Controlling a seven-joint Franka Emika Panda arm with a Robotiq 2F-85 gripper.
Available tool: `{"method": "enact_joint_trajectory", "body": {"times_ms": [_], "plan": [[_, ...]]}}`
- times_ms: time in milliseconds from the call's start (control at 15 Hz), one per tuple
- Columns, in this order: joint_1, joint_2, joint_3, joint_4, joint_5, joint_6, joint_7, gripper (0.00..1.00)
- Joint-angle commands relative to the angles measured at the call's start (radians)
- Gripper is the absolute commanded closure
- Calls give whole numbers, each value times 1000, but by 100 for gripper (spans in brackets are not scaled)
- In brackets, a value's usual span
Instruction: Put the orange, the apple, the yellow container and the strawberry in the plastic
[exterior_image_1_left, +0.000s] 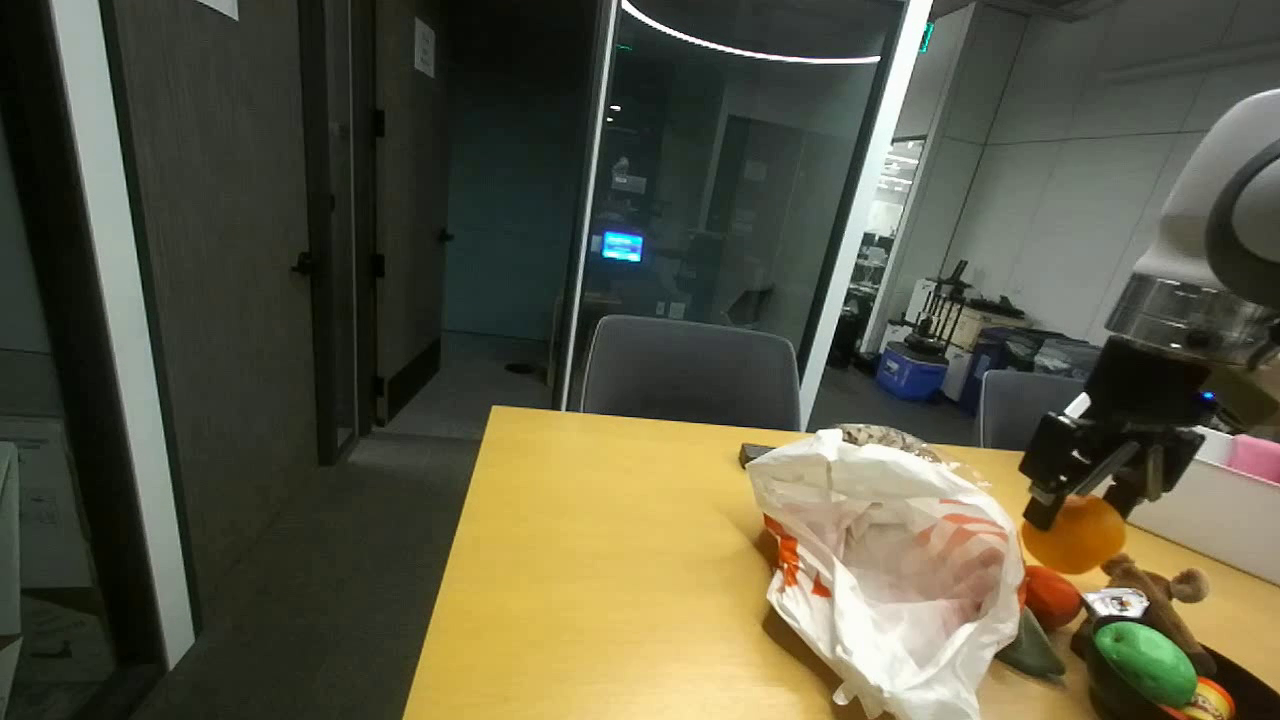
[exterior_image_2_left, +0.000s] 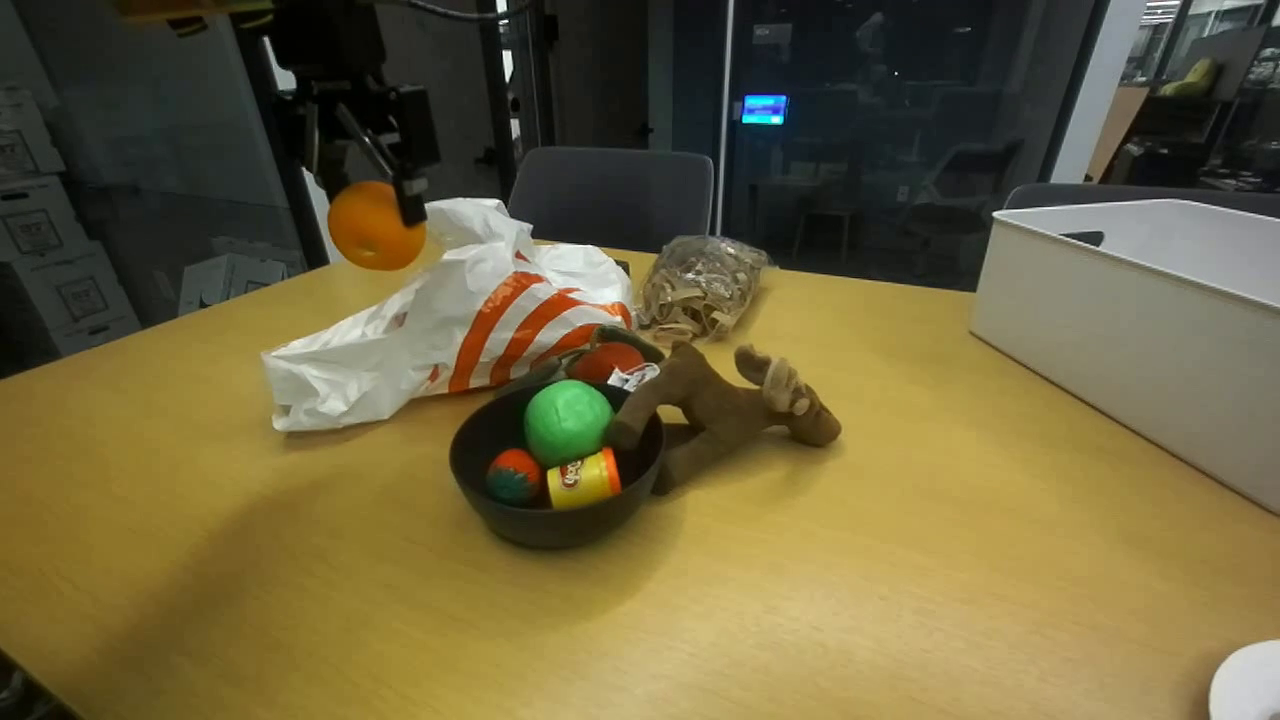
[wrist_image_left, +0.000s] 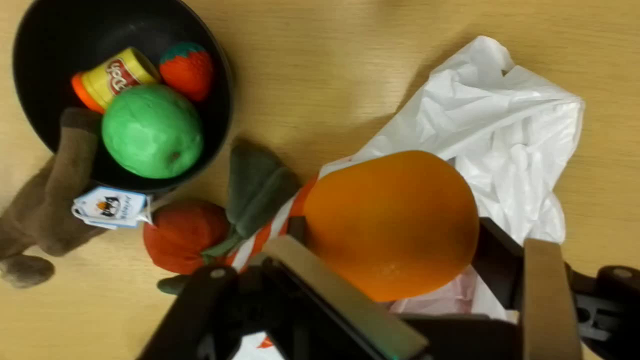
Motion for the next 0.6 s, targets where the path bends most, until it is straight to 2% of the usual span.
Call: {"method": "enact_joint_trajectory", "body": {"times_ms": [0,133,333,533], "plan": [[25,97,43,104,-2,-15,-3,43],[34,154,58,153,12,-14,20,43],[32,253,75,219,-24,6,76,43],[31,336,69,263,-51,4,120,43]]}}
